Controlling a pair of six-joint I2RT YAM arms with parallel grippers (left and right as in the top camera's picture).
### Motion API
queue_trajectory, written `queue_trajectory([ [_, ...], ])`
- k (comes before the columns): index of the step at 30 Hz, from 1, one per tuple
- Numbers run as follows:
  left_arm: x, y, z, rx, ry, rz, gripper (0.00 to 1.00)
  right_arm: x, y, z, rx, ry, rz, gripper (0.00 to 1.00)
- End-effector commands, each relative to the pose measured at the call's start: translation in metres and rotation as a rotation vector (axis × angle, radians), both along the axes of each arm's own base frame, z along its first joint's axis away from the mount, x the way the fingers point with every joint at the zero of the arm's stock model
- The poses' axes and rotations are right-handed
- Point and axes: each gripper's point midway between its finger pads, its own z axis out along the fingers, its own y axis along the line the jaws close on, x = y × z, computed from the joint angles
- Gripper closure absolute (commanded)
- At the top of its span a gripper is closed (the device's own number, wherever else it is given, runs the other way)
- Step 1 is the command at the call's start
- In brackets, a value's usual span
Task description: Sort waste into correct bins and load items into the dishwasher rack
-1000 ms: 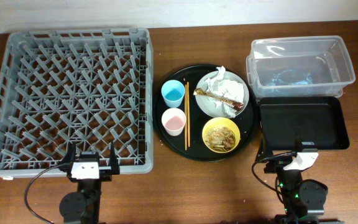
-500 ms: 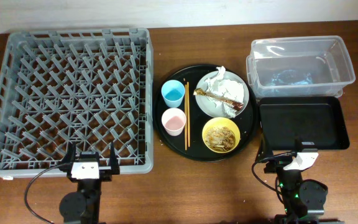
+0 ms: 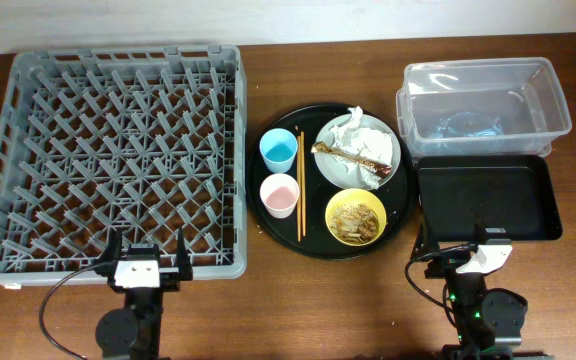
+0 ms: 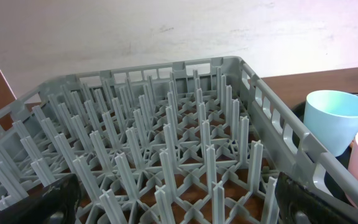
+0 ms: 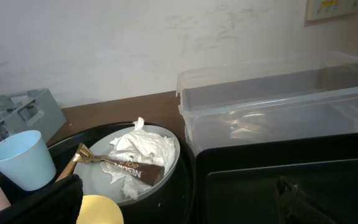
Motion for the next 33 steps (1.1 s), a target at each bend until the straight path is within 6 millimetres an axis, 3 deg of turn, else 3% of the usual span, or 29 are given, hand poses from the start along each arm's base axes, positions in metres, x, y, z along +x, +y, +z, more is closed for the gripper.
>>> queue_trajectory([
  [1,0.0,0.0,-0.001,0.017,0.001,0.003,0.01,0.0,0.0,-0.003,-0.011,0.006,-0.001,0.02],
  [23,-0.001,0.007,-0.002,0.042,0.004,0.042,0.01,0.0,0.0,-0.002,-0.011,0.0,-0.001,0.02],
  [28,0.0,-0.007,0.011,0.033,-0.048,-0.04,0.01,0.0,0.006,0.033,-0.016,-0.142,0.032,0.01],
  [33,-0.002,-0.014,0.039,0.04,-0.132,-0.076,0.01,-0.004,0.014,0.053,-0.021,-0.193,0.079,0.01],
])
